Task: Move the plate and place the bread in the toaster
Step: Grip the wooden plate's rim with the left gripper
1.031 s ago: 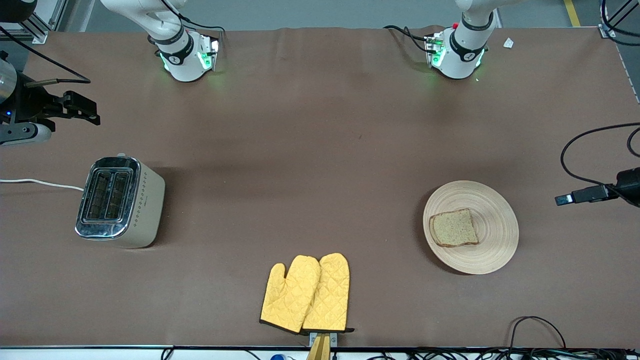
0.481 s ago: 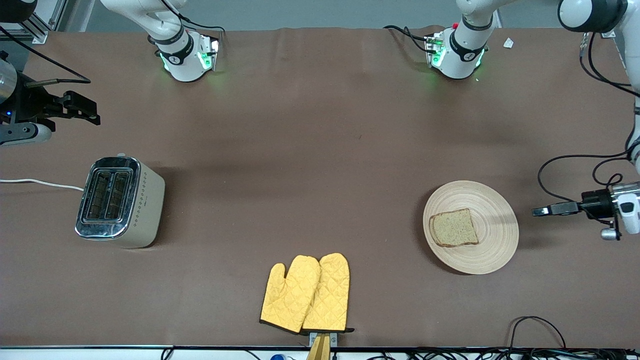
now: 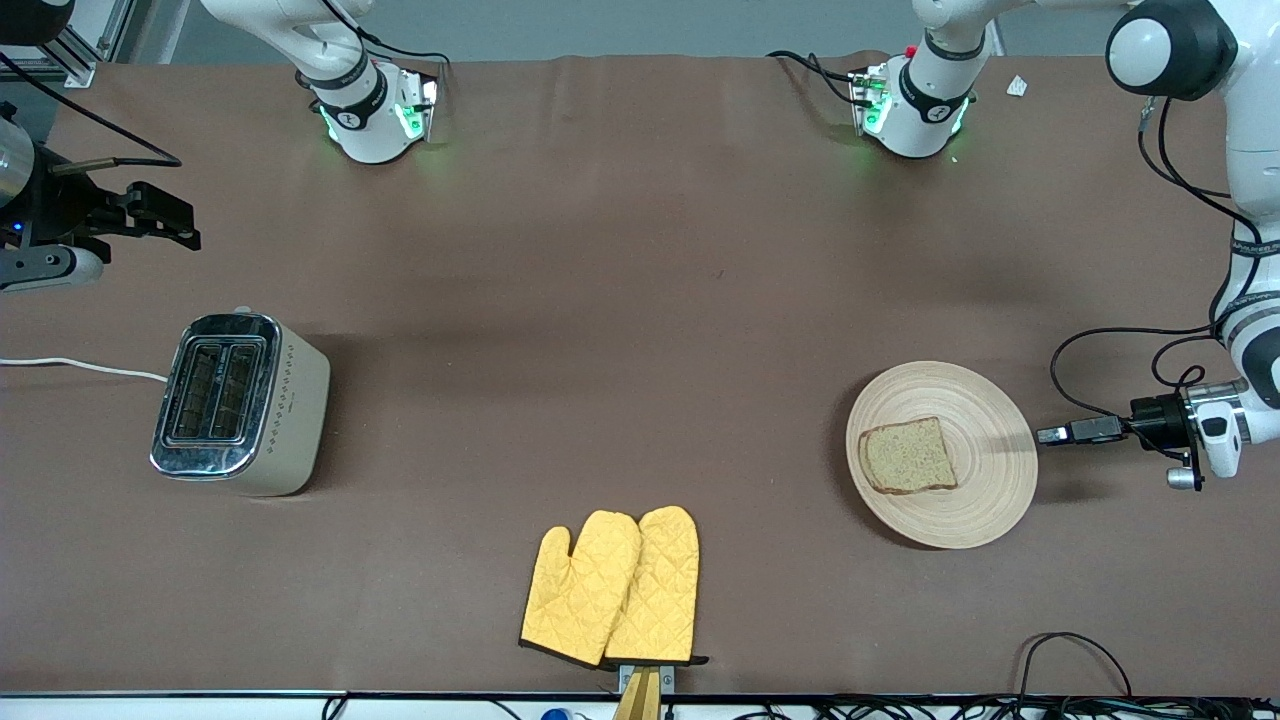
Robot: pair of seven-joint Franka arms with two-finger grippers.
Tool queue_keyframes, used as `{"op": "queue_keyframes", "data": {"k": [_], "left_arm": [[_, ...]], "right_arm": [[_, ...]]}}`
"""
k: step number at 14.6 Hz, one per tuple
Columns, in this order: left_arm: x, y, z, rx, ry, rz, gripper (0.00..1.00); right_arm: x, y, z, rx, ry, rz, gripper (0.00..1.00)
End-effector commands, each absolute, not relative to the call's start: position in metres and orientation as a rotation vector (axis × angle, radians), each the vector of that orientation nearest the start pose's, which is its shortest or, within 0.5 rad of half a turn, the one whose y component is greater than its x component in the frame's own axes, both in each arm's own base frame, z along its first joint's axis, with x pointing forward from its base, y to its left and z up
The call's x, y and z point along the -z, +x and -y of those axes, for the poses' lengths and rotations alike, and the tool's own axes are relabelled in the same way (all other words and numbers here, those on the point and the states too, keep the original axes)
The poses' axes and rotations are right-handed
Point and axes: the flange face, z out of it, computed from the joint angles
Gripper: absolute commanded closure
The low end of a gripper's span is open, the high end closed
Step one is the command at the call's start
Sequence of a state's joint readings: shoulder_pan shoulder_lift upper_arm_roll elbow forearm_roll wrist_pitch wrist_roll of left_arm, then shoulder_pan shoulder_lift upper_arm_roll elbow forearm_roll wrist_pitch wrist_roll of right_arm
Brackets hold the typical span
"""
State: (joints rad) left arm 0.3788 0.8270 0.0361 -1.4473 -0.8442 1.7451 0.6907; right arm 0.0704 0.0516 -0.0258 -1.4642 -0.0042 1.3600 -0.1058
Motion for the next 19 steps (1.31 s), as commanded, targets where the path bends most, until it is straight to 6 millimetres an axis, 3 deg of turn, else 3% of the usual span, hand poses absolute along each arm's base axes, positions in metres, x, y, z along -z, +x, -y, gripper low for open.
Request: {"op": "queue_keyframes", "data": {"k": [1,13,19], "left_arm": [[-0.180,0.653,-0.208,-0.001,2.251,-0.107,0.23],[-0.145,0.653,-0.206,-0.088,2.227,-0.072,0.56],[-0.138,0.650,-0.206,-0.080,2.213,-0.065,0.85]], "right_arm": [[-0.629,0.544,-0.025,-0.241,-3.126,0.236,0.00],[-0.627,0.543,-0.026,-0.246,-3.125,0.241,0.00],[-0.627,0.544,-0.025,-0.244,-3.126,0.239,0.00]]}}
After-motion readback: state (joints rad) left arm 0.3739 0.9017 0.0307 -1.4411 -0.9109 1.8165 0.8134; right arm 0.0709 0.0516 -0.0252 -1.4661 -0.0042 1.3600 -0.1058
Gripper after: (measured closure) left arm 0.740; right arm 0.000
